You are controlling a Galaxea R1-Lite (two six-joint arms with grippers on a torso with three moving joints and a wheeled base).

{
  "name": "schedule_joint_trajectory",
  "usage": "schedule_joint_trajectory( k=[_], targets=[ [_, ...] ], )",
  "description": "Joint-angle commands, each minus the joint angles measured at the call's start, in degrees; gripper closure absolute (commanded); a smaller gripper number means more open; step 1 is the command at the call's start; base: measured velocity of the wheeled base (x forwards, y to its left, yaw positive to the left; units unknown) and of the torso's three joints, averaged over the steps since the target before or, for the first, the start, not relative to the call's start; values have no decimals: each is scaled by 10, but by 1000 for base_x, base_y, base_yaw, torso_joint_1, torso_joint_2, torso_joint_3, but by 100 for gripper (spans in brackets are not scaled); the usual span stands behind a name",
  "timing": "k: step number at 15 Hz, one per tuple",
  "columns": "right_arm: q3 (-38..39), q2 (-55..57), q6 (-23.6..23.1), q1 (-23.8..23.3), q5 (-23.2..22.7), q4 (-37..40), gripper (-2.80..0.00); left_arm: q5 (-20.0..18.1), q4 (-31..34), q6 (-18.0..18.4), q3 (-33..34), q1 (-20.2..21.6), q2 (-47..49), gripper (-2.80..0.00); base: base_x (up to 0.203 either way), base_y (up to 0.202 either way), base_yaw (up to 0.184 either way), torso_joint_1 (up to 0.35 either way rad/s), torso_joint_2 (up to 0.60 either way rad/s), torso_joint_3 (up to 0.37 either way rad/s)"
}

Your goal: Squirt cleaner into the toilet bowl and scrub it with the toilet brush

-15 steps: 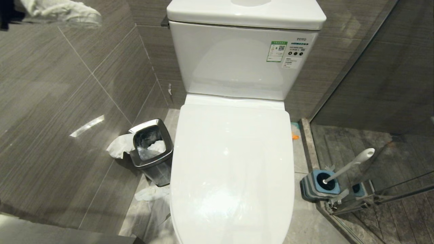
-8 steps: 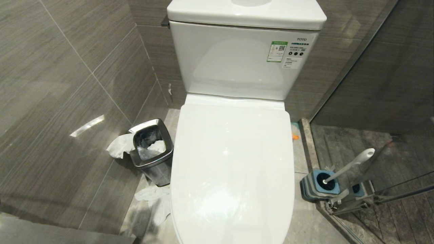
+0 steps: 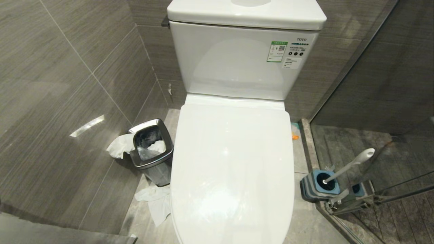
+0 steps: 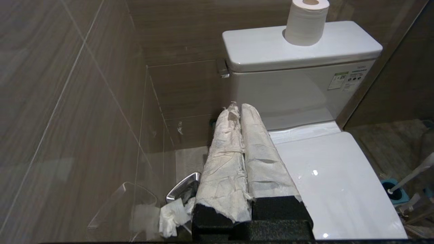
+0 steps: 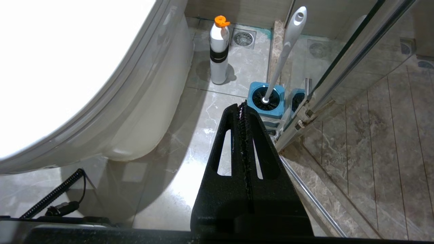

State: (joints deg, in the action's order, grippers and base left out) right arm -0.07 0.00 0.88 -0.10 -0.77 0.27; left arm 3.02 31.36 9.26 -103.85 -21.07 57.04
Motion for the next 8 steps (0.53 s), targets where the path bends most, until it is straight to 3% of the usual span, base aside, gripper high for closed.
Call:
schedule_joint_trajectory(
  k=[1, 4, 8],
  targets=[
    [0, 1, 0, 1, 0, 0, 0, -24, 2, -2, 92, 42, -129, 0, 0, 0, 0, 0, 0, 0],
    [0, 0, 0, 1, 0, 0, 0, -38, 3, -3, 242, 80, -269, 0, 0, 0, 0, 0, 0, 0],
    [0, 1, 0, 0, 0, 0, 0, -44, 2, -7, 389, 145, -400, 0, 0, 0, 0, 0, 0, 0]
  ],
)
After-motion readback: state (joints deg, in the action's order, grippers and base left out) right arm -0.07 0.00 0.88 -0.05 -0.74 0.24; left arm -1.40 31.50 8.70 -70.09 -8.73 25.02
